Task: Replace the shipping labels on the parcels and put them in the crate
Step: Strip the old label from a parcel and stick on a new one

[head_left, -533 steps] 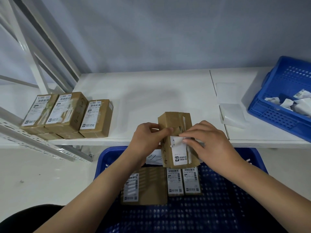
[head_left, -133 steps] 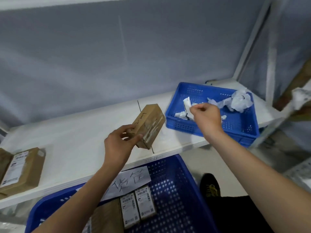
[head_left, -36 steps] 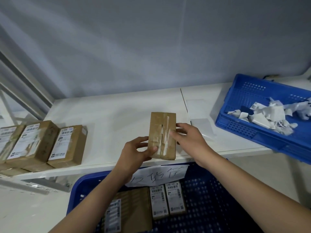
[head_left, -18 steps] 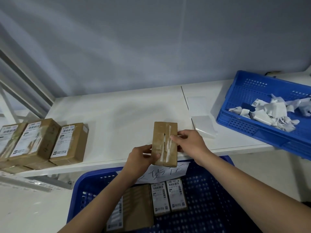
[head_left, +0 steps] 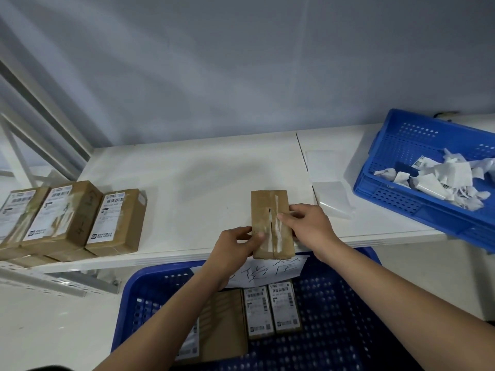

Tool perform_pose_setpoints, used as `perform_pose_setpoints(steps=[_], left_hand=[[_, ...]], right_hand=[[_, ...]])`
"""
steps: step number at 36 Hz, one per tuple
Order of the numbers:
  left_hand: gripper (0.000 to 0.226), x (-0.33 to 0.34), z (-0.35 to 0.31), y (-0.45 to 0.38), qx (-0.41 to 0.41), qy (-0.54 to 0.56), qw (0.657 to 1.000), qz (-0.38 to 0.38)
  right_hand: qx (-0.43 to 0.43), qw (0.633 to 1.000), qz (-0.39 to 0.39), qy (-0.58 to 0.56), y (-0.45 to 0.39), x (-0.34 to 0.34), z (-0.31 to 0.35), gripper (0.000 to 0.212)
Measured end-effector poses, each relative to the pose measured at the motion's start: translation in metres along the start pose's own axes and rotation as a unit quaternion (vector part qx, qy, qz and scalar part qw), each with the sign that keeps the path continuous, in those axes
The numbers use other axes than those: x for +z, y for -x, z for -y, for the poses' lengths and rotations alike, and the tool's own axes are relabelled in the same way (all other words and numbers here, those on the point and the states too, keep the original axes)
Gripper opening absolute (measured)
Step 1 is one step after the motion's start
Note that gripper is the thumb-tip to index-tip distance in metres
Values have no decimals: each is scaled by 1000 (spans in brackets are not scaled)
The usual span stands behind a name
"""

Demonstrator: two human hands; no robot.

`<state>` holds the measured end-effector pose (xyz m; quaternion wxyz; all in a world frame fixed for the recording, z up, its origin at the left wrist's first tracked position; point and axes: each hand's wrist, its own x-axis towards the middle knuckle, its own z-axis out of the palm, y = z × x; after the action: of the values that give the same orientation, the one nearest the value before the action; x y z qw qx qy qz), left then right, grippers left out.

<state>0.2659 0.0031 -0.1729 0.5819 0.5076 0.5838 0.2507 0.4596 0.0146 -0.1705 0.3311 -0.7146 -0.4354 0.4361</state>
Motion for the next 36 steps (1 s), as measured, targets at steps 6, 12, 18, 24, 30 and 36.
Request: perform_pose_setpoints(steps=[6,12,18,24,30,36], left_hand=[[32,-4,5,-5,-45,78,994,-59],[25,-12,0,-5,-36,72,991,-102],[31,-5,2,-3,-19,67,994,-80],[36,-8,3,-3,11,68,995,-75],[32,-8,8,-5,20,57,995,-76],[30,-8,8,-5,20,53,995,-81]], right_hand=[[8,994,93,-60,8,3,14,25],[0,988,140,-62,18,0,21,21],[9,991,112,-69,19,-7,21,25],[4,992,105,-76,16,-10,23,26],[7,995,85,-44,20,-8,21,36],[14,995,73,-65,21,-4,19,28]])
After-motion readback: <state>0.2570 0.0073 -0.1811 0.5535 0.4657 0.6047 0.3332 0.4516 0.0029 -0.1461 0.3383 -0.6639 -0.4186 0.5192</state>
